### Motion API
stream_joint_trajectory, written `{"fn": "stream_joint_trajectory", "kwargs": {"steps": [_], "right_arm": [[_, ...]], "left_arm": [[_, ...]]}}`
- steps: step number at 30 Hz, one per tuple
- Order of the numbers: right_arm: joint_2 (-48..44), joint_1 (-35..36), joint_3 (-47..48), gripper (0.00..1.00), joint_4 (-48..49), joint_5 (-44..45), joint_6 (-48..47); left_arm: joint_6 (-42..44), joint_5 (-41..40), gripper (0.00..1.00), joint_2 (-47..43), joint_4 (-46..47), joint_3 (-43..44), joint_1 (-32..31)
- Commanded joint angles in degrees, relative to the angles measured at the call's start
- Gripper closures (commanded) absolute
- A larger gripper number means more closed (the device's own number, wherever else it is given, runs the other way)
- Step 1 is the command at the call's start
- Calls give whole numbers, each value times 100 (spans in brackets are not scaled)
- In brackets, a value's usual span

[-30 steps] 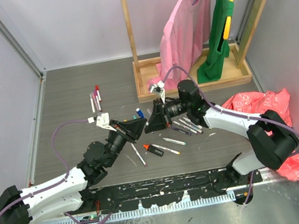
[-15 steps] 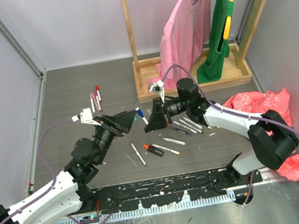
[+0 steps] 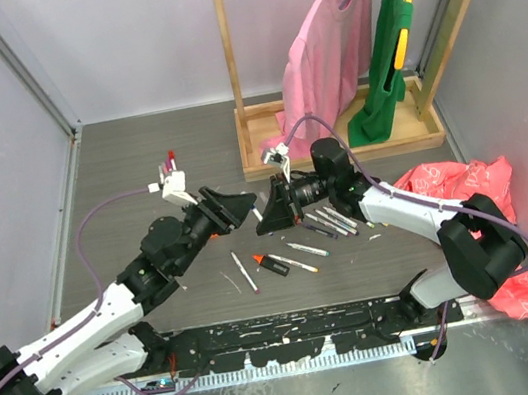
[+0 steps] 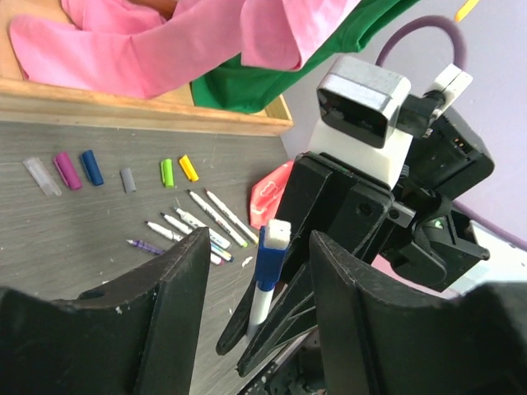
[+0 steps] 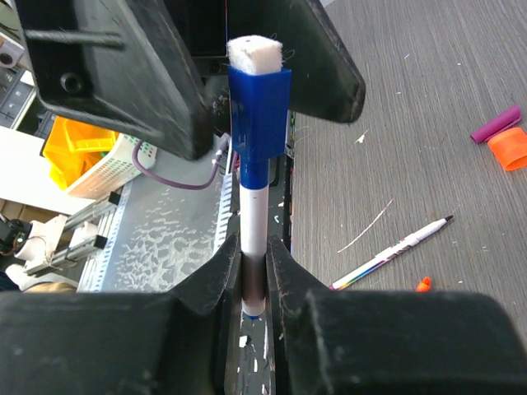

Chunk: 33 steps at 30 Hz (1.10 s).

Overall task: Open the pen caps
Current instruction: Open the pen cap from the pen.

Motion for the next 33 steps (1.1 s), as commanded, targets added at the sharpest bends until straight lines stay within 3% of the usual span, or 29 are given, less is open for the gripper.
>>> {"fn": "stream_joint_trajectory", "kwargs": {"steps": [1, 11, 17, 20, 23, 27, 33], "right_arm": [[-134, -11, 284, 99, 70, -69, -153], [-117, -10, 284, 99, 19, -57, -176], [-125, -10, 307, 96, -37, -54, -193], [-142, -24, 344, 79, -43, -31, -81], [-172, -108, 281, 71, 296, -40, 352], [-245, -197, 148, 65, 681, 8, 661], [-265, -219, 129, 65, 727, 28, 701]], "left_arm": [[-44, 173, 52, 130, -12, 315, 22], [27, 289, 72, 333, -55, 475, 21], [135, 488, 99, 463, 33, 500, 23], [201, 550, 100, 437, 98, 459, 31], [198, 630, 100, 377, 276, 355, 32], [141, 728, 100, 386, 509, 228, 32], [121, 743, 100, 400, 581, 189, 27]]}}
